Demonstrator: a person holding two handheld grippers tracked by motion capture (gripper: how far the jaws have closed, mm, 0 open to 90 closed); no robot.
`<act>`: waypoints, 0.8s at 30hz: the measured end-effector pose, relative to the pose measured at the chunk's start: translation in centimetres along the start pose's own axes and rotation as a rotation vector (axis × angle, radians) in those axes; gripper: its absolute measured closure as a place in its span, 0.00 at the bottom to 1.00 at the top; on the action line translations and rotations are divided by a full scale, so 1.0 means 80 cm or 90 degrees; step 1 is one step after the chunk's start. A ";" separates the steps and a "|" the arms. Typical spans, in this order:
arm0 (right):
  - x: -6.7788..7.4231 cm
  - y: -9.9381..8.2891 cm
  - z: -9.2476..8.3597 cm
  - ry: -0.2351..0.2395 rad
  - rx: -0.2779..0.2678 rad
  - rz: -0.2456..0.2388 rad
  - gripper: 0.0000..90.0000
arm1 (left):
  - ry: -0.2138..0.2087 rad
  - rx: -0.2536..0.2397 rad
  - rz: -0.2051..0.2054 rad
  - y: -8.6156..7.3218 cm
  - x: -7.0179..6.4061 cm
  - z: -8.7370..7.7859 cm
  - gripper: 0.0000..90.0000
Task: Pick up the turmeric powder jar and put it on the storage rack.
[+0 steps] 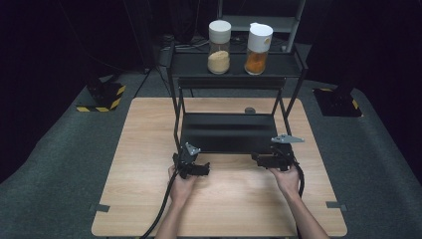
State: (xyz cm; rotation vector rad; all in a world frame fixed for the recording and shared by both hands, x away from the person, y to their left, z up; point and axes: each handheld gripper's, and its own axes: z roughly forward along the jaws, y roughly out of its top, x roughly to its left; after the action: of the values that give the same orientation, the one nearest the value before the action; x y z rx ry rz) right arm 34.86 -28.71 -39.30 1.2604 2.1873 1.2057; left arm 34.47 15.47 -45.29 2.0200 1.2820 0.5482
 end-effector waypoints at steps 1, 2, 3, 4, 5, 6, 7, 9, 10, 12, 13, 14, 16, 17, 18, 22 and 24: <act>0.000 -0.001 0.001 -0.001 0.002 0.002 0.12 | 0.000 0.000 0.000 0.000 0.000 0.000 0.05; 0.000 -0.002 0.002 -0.001 0.005 0.004 0.12 | 0.000 0.000 0.000 0.000 0.000 0.000 0.05; 0.000 -0.003 0.003 -0.002 0.008 0.003 0.12 | 0.000 0.000 0.000 0.000 0.000 0.000 0.05; 0.000 -0.004 0.004 -0.005 0.011 0.002 0.12 | 0.000 0.000 0.000 0.000 0.000 0.000 0.05; 0.000 -0.005 0.005 -0.006 0.013 0.002 0.12 | 0.000 0.000 0.000 0.000 0.000 0.000 0.05; 0.000 -0.006 0.006 -0.007 0.014 0.005 0.12 | 0.000 0.000 0.000 0.000 0.000 0.000 0.05; 0.000 -0.007 0.006 -0.007 0.015 0.004 0.12 | 0.000 0.000 0.000 0.000 0.000 0.000 0.05; -0.001 -0.010 0.009 -0.010 0.017 0.006 0.12 | 0.000 0.000 0.000 0.000 0.000 0.000 0.05; -0.001 -0.012 0.010 -0.012 0.018 0.007 0.12 | 0.000 0.000 0.000 0.000 0.000 0.000 0.05; -0.003 -0.015 0.014 -0.014 0.024 0.010 0.12 | 0.000 0.000 0.000 0.000 0.000 0.000 0.05; -0.003 -0.015 0.015 -0.014 0.028 0.013 0.12 | 0.000 0.000 0.000 0.000 0.000 0.000 0.05; -0.003 -0.017 0.018 -0.017 0.032 0.012 0.12 | 0.000 0.000 0.000 0.000 0.000 0.000 0.05; -0.002 -0.018 0.021 -0.022 0.041 0.008 0.12 | 0.000 0.000 0.000 0.000 0.000 0.000 0.05; -0.002 -0.020 0.022 -0.024 0.044 0.009 0.12 | 0.000 0.000 0.000 0.000 0.000 0.000 0.05; -0.001 -0.023 0.024 -0.028 0.046 0.009 0.12 | 0.000 0.000 0.000 0.000 0.000 0.000 0.05; 0.000 -0.026 0.027 -0.034 0.053 0.006 0.12 | 0.000 0.000 0.000 0.000 0.000 0.000 0.05; 0.002 -0.028 0.032 -0.041 0.064 -0.001 0.12 | 0.000 0.000 0.000 0.000 0.000 0.000 0.05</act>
State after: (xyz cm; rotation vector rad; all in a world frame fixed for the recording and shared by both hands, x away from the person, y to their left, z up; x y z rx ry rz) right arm 35.20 -27.82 -42.56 1.3174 2.2263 1.0525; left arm 34.47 15.47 -45.29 2.0197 1.2822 0.5481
